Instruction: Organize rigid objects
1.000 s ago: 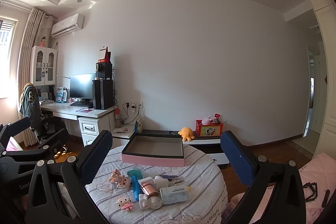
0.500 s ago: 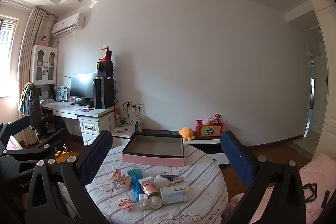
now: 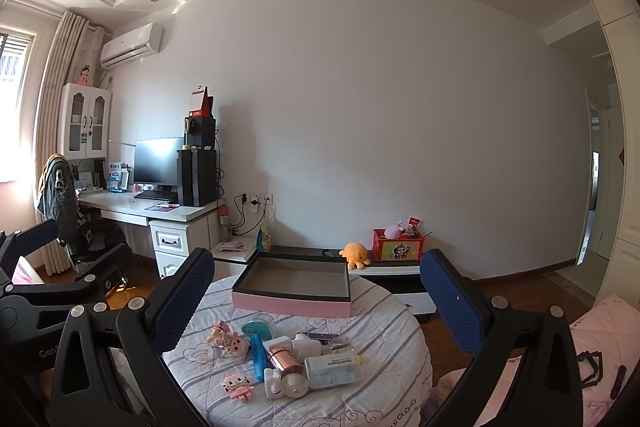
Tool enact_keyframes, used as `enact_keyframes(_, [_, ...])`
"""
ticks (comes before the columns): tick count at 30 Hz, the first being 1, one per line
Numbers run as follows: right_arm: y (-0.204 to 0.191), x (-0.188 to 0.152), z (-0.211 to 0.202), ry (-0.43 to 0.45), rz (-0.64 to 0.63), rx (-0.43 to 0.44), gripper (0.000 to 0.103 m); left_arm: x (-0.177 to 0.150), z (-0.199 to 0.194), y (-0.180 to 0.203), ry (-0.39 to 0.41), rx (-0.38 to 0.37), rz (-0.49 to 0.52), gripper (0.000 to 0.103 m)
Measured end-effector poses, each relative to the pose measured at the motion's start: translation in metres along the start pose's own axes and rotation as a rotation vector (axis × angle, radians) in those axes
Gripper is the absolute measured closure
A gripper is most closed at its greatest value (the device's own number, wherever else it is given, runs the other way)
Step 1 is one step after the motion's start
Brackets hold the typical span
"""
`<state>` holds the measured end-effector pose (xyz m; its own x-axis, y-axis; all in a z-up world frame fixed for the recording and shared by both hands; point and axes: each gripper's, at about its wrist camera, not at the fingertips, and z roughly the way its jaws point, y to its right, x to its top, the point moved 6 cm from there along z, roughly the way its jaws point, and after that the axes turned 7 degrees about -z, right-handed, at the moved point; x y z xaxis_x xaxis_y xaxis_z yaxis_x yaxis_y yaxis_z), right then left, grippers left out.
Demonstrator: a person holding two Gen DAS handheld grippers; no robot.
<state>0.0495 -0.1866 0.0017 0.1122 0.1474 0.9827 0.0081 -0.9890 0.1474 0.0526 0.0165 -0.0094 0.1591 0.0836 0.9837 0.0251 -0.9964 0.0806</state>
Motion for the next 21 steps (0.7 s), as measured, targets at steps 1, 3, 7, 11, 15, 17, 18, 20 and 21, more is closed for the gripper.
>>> enact_keyframes(1, [-0.0002,0.0002,0.0005,0.0,0.0,0.0,0.0,-0.0001,-0.0001,0.0,0.0,-0.001,0.001,0.0])
enact_keyframes(3, [-0.0002,-0.0001,0.0,0.0,0.001,0.0,0.0,0.0,-0.0003,-0.0003,0.0,0.0,0.0,0.0])
enact_keyframes(7, [-0.0009,-0.0003,0.0003,-0.001,-0.001,0.001,0.0,0.0003,-0.0004,-0.0003,0.0,0.0,0.002,0.0])
enact_keyframes(11, [-0.0016,-0.0004,0.0005,0.0,-0.002,0.002,0.0,-0.001,0.0022,0.0006,-0.002,0.003,0.003,0.0])
enact_keyframes(15, [-0.0025,-0.0015,0.0006,-0.002,-0.002,0.002,0.0,-0.0011,0.002,0.0002,-0.003,0.003,0.004,0.0])
enact_keyframes(17, [-0.0024,-0.0013,0.0008,-0.002,-0.002,0.003,0.0,-0.0007,0.0019,-0.0002,-0.003,0.004,0.004,0.0])
enact_keyframes(18, [-0.0026,-0.0014,0.0012,-0.002,-0.002,0.004,0.0,-0.0009,0.002,-0.0001,-0.004,0.004,0.005,0.0])
enact_keyframes(20, [-0.0023,-0.0024,0.0014,-0.002,-0.001,0.005,0.0,-0.0011,0.0019,-0.0003,-0.004,0.005,0.004,0.0])
enact_keyframes(21, [-0.0024,-0.0025,0.0013,-0.003,-0.001,0.005,0.0,-0.0014,0.0017,-0.0004,-0.005,0.003,0.006,0.0])
